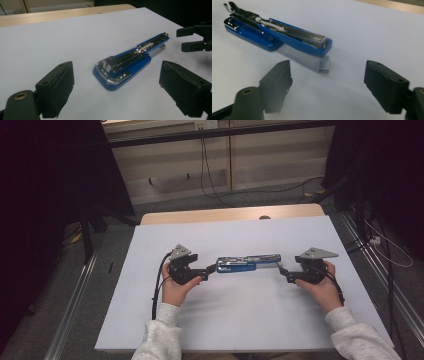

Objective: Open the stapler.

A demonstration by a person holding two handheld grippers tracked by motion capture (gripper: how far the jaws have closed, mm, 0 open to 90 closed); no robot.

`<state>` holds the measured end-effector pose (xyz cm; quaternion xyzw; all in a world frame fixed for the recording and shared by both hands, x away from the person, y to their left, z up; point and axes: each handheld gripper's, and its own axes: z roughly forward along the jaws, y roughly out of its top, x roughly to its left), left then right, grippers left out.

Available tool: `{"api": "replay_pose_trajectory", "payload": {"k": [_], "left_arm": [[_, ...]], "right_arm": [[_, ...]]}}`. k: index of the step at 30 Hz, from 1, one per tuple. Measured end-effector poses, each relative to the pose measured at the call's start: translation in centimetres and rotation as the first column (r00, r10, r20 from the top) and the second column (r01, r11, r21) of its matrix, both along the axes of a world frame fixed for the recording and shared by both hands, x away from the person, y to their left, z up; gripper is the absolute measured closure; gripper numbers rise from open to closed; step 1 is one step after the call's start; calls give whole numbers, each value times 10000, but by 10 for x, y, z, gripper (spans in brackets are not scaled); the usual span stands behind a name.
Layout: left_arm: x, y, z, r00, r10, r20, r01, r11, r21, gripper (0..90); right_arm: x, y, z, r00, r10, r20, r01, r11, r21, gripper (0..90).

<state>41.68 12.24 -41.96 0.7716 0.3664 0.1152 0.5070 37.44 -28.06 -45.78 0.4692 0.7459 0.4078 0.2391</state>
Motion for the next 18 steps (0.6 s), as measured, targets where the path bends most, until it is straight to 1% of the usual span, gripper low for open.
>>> {"api": "replay_pose_trajectory", "payload": {"k": [2, 3, 5, 6, 9, 11, 13, 18], "left_arm": [[0, 2, 0, 10000, 36, 9, -36, 10000, 31, 118], [-1, 2, 0, 10000, 41, 18, -40, 10000, -73, 117], [-1, 3, 0, 10000, 56, 32, -56, 10000, -41, 117], [0, 4, 0, 10000, 54, 44, -54, 10000, -44, 117], [0, 4, 0, 10000, 40, 68, -40, 10000, -63, 117], [0, 5, 1, 10000, 55, 83, -55, 10000, -57, 117], [0, 5, 1, 10000, 62, 73, -61, 10000, -74, 118], [1, 5, 0, 9999, 72, 83, -72, 9999, -77, 118]], "right_arm": [[3, 0, 0, 9999, 32, -123, -33, 10000, -61, 288], [4, 0, 0, 9998, 23, -189, -25, 10000, -65, 321], [8, 1, 0, 9996, 109, -274, -113, 9999, -128, 383], [9, 1, 0, 9993, 117, -361, -124, 9998, -180, 400], [12, 5, -1, 9985, 216, -503, -239, 9987, -448, 459], [14, 7, -3, 9979, 217, -616, -253, 9980, -586, 476], [16, 8, -5, 9970, 293, -712, -333, 9979, -551, 519], [20, 10, -6, 9960, 334, -828, -386, 9973, -619, 580]]}}
